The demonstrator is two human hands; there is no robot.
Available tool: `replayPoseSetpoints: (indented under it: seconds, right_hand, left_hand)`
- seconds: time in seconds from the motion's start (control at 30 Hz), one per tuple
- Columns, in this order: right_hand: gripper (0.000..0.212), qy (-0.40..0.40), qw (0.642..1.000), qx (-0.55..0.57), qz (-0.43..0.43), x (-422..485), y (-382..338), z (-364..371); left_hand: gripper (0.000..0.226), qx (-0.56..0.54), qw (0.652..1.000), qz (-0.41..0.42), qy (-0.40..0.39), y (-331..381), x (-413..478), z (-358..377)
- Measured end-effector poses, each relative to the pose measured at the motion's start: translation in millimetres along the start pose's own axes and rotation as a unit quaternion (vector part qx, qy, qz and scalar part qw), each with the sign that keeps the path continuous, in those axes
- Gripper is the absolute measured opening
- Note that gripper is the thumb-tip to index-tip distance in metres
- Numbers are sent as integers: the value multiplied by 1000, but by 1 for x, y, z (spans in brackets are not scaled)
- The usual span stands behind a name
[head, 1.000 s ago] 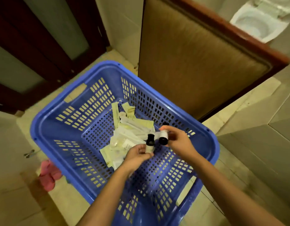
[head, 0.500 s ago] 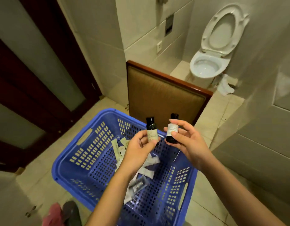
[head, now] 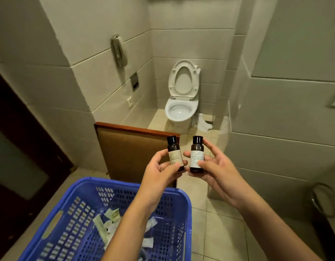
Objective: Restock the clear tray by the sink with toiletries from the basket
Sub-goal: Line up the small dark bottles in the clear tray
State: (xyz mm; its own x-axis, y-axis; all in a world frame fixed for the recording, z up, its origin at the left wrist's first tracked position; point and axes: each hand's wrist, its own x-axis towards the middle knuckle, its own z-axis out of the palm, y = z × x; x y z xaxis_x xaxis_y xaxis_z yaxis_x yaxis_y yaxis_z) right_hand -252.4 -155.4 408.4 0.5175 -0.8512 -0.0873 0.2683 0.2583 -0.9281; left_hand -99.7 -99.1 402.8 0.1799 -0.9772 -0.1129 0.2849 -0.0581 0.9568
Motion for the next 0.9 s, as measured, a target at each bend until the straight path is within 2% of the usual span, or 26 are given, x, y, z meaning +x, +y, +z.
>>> replayPoseSetpoints:
  seconds: [0.37, 0.53, 0.7, 0.9]
  right_hand:
    - [53, 134, 990, -1, -49, -90, -41, -85]
    - [58, 192, 978, 11, -84, -161, -55, -132]
    - [57, 255, 960, 4, -111, -264, -69, -181]
    - [49, 392, 910, 6, -133, -457, -79, -248]
  left_hand:
    - [32, -9, 989, -37, -143, -14, -16, 112]
    - [30, 1, 979, -37, -202, -29, -44, 185]
    - [29, -7, 969, -44, -242, -59, -88, 271]
    - [25, 3, 928, -75, -364, -118, -178, 411]
